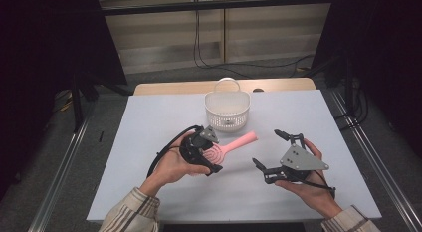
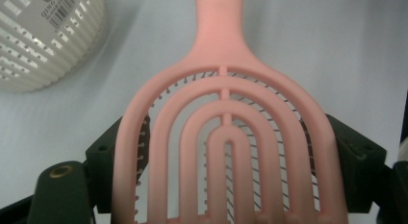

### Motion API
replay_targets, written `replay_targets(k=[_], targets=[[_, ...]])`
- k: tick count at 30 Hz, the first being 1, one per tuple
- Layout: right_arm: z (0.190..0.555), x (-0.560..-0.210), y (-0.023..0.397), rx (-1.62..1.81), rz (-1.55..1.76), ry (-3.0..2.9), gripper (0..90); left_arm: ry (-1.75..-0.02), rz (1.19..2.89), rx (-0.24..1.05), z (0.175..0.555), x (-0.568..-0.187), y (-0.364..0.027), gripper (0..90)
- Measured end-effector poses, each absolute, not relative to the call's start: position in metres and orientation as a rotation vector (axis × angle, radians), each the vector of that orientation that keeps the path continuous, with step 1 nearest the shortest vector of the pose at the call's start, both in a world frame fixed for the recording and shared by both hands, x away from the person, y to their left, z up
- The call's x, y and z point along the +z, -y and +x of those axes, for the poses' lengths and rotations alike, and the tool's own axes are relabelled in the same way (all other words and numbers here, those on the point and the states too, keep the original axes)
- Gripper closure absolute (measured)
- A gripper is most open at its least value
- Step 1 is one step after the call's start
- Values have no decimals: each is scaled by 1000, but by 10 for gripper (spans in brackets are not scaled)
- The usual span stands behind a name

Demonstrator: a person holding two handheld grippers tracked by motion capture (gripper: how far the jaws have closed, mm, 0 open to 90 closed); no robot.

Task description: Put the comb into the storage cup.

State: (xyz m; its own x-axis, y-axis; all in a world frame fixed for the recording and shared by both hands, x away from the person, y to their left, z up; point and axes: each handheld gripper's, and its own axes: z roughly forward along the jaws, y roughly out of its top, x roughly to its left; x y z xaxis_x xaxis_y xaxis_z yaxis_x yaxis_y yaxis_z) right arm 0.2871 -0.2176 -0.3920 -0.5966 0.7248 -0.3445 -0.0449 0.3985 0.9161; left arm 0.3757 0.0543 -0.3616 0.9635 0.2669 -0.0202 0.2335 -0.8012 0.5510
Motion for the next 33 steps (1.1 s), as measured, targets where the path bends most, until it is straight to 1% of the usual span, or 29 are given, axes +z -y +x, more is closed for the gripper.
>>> replay_targets(k=[6,16,29,33], targets=[[290,-390,212,1181,527,-1899,8,-346,2550,97,375,-361,-44,201],[294,-397,198,1044,413,-1943,33,-338,2582,105,377,-362,-33,201],[296,-400,187,866,274,-1914,63,-327,2594,73,378,-364,-21,201],[295,-407,179,785,199,-1907,93,-321,2597,67,379,-365,-21,201]])
